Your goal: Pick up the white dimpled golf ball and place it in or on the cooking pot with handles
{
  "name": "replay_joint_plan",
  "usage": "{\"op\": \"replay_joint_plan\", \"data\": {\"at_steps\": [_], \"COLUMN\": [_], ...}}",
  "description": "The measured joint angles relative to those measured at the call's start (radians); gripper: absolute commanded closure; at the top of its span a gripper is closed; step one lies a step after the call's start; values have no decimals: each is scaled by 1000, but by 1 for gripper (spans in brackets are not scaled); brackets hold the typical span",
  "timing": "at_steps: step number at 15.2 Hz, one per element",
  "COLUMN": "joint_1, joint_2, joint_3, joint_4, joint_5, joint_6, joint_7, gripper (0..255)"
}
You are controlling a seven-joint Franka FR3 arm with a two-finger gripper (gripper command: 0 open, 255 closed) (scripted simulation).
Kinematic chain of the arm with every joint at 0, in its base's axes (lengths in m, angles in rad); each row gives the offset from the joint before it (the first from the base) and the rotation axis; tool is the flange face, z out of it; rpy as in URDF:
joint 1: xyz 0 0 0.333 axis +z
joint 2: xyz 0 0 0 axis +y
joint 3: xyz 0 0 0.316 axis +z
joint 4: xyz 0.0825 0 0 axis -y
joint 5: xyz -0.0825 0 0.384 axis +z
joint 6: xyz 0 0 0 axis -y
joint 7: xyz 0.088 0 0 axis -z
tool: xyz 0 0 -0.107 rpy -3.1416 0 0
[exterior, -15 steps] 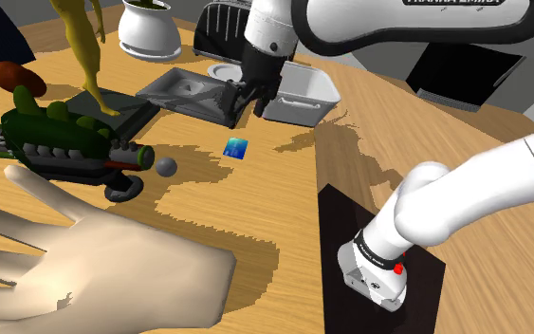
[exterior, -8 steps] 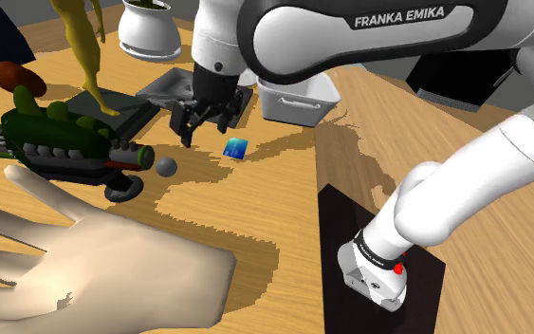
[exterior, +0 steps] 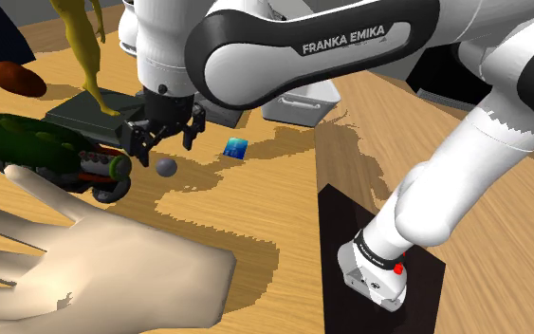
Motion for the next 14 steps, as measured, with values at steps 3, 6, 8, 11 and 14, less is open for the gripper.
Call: {"op": "replay_joint_plan", "data": {"at_steps": [3, 6, 8, 11, 14], "joint_1": [1, 2, 2, 2, 2], "joint_2": [24, 46, 48, 48, 48], "joint_3": [1, 1, 0, 1, 0], "joint_4": [-15, -34, -37, -39, -40], "joint_5": [-17, -35, -37, -37, -37], "joint_6": [33, 70, 75, 77, 77], "joint_7": [12, 24, 25, 25, 25], "gripper": [0, 0, 0, 0, 255]}}
